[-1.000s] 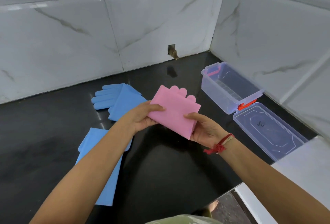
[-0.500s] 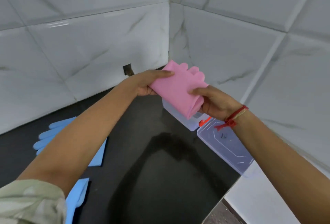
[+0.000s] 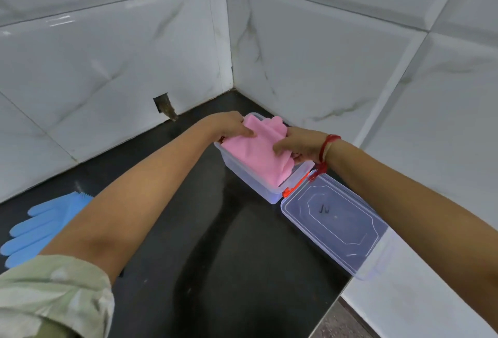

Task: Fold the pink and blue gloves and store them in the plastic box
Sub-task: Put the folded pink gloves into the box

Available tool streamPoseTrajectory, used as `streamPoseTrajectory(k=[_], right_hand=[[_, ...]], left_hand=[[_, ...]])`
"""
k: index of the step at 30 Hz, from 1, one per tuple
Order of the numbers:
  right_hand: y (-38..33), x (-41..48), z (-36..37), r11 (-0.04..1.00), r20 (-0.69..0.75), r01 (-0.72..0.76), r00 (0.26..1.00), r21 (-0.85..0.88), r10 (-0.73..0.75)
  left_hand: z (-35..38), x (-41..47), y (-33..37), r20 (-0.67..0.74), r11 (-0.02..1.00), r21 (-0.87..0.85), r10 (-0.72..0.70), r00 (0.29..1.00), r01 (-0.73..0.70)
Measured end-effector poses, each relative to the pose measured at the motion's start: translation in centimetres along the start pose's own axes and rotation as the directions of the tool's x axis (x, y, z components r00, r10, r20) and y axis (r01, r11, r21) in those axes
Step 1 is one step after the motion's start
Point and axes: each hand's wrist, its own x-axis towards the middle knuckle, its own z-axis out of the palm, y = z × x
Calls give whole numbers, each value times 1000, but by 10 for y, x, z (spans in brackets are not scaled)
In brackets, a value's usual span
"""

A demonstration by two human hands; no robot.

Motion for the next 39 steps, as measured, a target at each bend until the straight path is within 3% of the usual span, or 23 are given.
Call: streamPoseTrajectory(k=[3,8,14,15,17,19,20,22,23,25,27,33,36,39], right_hand=[[-1,6,2,977,28,-63,997,-205,70],[-3,13,11,914,52,-157,980,-375,190],[-7,12,20,814,12,-183,974,-552,227],[-7,9,22,761,-17,-157,982,-629,189],[-6,2,26,541,-130,-101,991,-835,-15],[-4,-3,32,329,-217,-110,926,-938,-308],[-3,-3,34,308,-244,-118,880,-944,-408],[-3,1,38,331,-232,-61,829,-942,-508],[-3,3,39,349,-190,-4,845,-937,-500],[-1,10,44,384,-73,88,919,-919,-387],[5,20,46,396,-17,83,970,-915,-242],[10,47,44,411,20,24,1000,-911,-14],[10,46,43,455,39,31,999,-890,8],[4,35,41,432,67,68,998,-899,-18]], left_hand=[[3,6,5,41,990,141,-8,999,2],[18,12,3,75,910,415,-45,996,10],[35,25,0,62,829,558,-86,994,37],[37,24,1,37,793,608,-74,997,36],[39,18,5,-83,706,707,36,996,33],[39,12,11,-223,607,793,220,950,45],[39,11,15,-268,590,805,268,925,63],[40,6,19,-283,597,798,253,925,81],[40,4,19,-254,612,787,207,945,78],[43,4,13,-175,629,776,151,973,42],[47,6,6,-130,643,766,141,981,9],[55,15,-3,-107,713,700,63,992,30],[54,11,-9,-113,755,656,90,990,7],[49,-7,-19,-234,876,476,216,948,-82]])
